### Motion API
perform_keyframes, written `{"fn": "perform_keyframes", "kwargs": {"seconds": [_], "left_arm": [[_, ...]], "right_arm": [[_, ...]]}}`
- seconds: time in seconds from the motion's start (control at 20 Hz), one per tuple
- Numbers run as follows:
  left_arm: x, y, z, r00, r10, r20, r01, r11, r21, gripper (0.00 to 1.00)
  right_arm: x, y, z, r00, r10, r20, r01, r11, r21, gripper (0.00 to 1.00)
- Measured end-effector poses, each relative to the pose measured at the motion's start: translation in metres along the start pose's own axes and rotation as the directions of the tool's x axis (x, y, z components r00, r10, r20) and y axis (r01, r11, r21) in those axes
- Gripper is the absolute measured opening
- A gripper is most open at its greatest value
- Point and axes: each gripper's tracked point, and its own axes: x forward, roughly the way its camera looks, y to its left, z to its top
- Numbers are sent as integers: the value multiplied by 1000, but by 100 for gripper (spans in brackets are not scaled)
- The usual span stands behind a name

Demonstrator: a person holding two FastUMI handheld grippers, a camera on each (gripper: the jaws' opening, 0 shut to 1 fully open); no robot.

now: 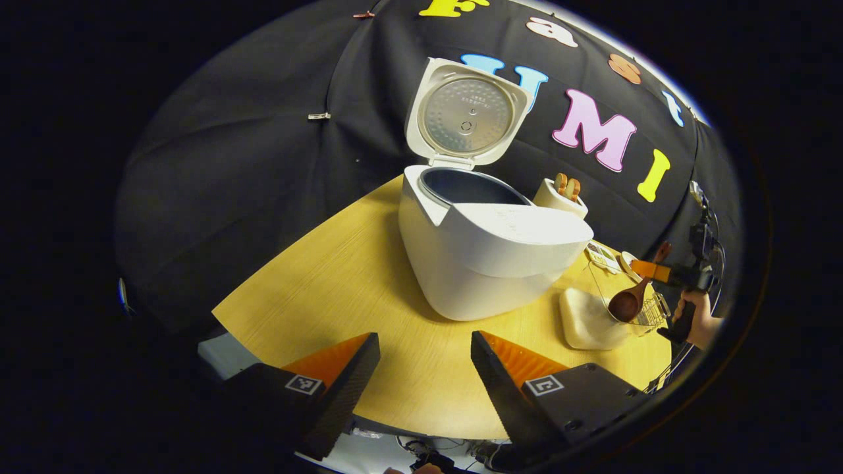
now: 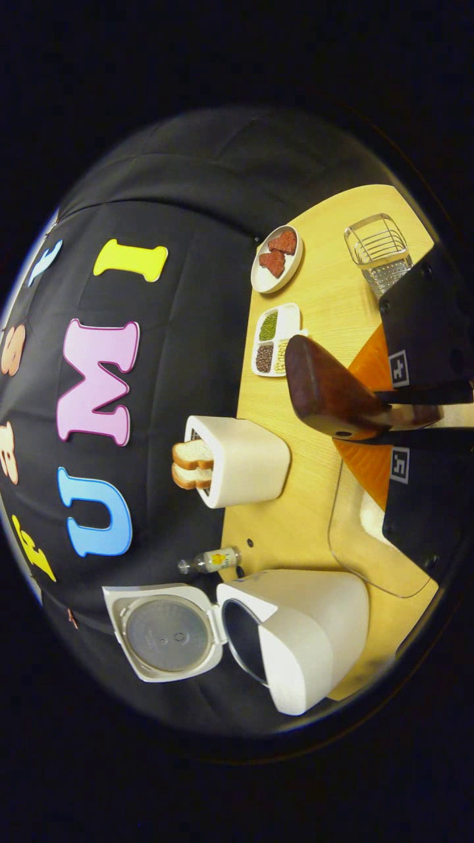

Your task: Close the left gripper, press the button to open the rice cooker; take a wooden spoon from the chopstick holder with the right hand, scoop a spoonful of rice and pour it into the rice cooker, then put the wooden spoon back into the chopstick holder.

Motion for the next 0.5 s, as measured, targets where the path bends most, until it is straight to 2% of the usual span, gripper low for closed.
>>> {"fn": "perform_keyframes", "kwargs": {"seconds": [0.05,0.1,0.35,0.5], "left_arm": [[0,4,0,1000,2,1,-2,1000,-8,96],[1,9,-3,1000,7,1,-7,1000,-16,96],[-6,26,-25,999,29,-25,-31,996,-86,96],[-10,26,-34,999,26,-36,-32,987,-160,96]], "right_arm": [[-1,1,1,1000,-11,18,10,1000,12,14],[-4,6,-1,1000,-9,12,8,1000,29,18],[-13,43,-15,997,60,-39,-54,989,137,18],[-17,59,-17,993,94,-68,-76,970,232,18]]}}
